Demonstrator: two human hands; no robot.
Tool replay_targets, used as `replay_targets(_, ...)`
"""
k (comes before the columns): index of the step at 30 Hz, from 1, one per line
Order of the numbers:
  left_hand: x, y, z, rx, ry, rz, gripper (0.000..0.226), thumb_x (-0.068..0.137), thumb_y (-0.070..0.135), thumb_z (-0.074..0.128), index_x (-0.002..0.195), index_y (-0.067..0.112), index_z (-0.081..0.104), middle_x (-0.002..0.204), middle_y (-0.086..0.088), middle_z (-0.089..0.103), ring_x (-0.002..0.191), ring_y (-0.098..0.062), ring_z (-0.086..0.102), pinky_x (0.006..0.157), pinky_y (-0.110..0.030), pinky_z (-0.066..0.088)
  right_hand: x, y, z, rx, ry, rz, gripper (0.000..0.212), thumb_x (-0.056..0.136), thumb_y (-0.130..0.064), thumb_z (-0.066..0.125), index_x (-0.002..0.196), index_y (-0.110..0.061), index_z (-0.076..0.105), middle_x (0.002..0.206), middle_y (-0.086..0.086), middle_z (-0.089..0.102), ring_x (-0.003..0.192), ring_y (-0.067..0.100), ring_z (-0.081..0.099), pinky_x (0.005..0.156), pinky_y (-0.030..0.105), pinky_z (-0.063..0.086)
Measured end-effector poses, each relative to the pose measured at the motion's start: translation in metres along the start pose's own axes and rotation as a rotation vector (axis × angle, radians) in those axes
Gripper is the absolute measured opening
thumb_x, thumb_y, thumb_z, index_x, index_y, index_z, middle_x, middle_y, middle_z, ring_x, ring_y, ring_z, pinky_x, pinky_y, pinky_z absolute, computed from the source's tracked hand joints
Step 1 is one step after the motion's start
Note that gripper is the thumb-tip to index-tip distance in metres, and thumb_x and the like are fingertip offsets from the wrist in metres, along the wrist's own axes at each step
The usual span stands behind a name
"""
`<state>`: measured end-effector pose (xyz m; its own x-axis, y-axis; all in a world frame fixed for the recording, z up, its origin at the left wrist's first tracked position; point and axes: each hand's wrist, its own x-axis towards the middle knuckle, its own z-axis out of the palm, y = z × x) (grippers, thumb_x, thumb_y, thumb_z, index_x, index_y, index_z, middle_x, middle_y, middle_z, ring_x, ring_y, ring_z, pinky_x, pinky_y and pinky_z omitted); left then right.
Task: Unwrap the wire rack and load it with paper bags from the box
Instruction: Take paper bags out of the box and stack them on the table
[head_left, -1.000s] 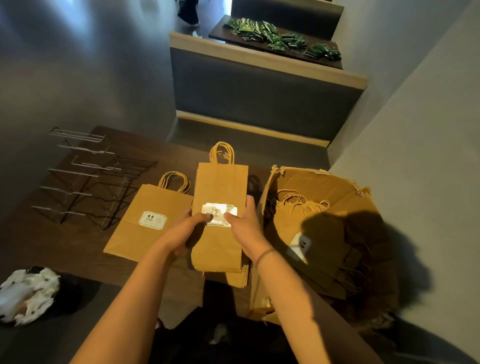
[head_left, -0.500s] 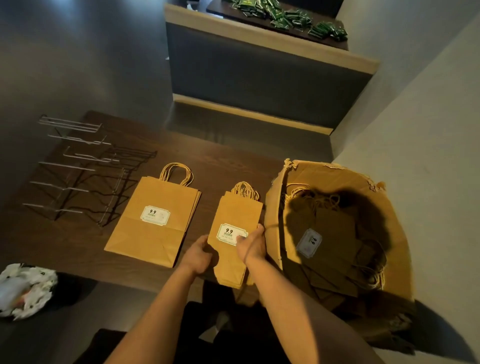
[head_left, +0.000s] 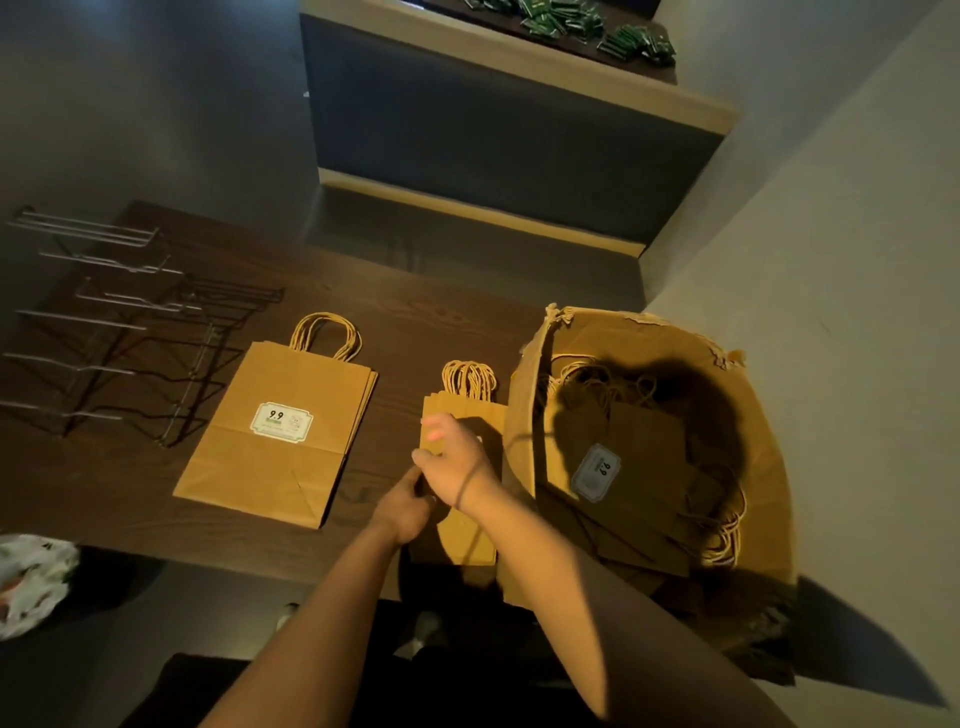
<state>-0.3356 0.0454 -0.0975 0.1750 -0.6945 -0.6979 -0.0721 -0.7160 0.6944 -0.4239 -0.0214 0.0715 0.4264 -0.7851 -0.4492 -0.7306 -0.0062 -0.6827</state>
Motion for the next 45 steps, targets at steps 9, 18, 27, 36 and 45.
replay_targets(9,-0.052,0.121,-0.01,-0.053,0.166,0.224,0.017,0.096,0.019,0.057,0.105,0.03,0.066,0.12,-0.001,0.068,0.111,-0.025,0.064,0.098,-0.045,0.053,0.0,-0.007,-0.088,0.52,0.23,-0.076,0.019,0.096,-0.003,0.057,0.1,-0.02,0.065,0.096,0.006,0.071,0.079,0.015,0.067,0.075,0.029,0.058)
replay_targets(18,-0.127,0.213,0.025,-0.34,0.151,0.479,0.014,0.104,0.01,0.05,0.104,0.009,0.064,0.094,-0.007,0.069,0.077,-0.018,0.066,0.065,-0.026,0.053,0.021,0.09,-0.157,0.363,0.403,0.078,0.021,0.096,-0.012,0.063,0.117,-0.017,0.065,0.113,0.002,0.069,0.103,0.019,0.066,0.077,0.026,0.053)
replay_targets(27,-0.15,0.209,0.065,-0.457,-0.127,0.346,0.023,0.108,0.008,0.044,0.127,0.001,0.055,0.108,-0.012,0.07,0.08,-0.019,0.069,0.072,-0.029,0.059,0.02,0.258,-0.151,-0.622,0.139,0.366,0.129,0.062,-0.061,0.086,0.156,-0.038,0.001,0.161,0.01,0.01,0.15,0.038,0.018,0.116,0.058,0.031)
replay_targets(36,-0.155,0.205,0.065,-0.5,-0.091,0.327,0.023,0.107,0.008,0.048,0.126,0.002,0.058,0.116,-0.013,0.069,0.09,-0.021,0.07,0.078,-0.033,0.059,-0.013,0.189,-0.184,-0.574,0.186,0.233,0.054,0.094,-0.024,0.069,0.144,-0.017,0.049,0.13,0.013,0.062,0.116,0.03,0.061,0.088,0.033,0.05)
replay_targets(45,-0.154,0.221,0.08,0.268,0.297,0.724,0.071,0.089,0.034,0.077,0.15,0.025,0.043,0.159,0.002,0.028,0.143,-0.015,0.027,0.117,-0.035,0.027,-0.048,0.076,-0.265,-0.846,0.531,-0.39,0.017,0.09,-0.024,0.057,0.085,-0.026,0.073,0.11,-0.002,0.06,0.122,0.026,0.044,0.109,0.051,0.027)
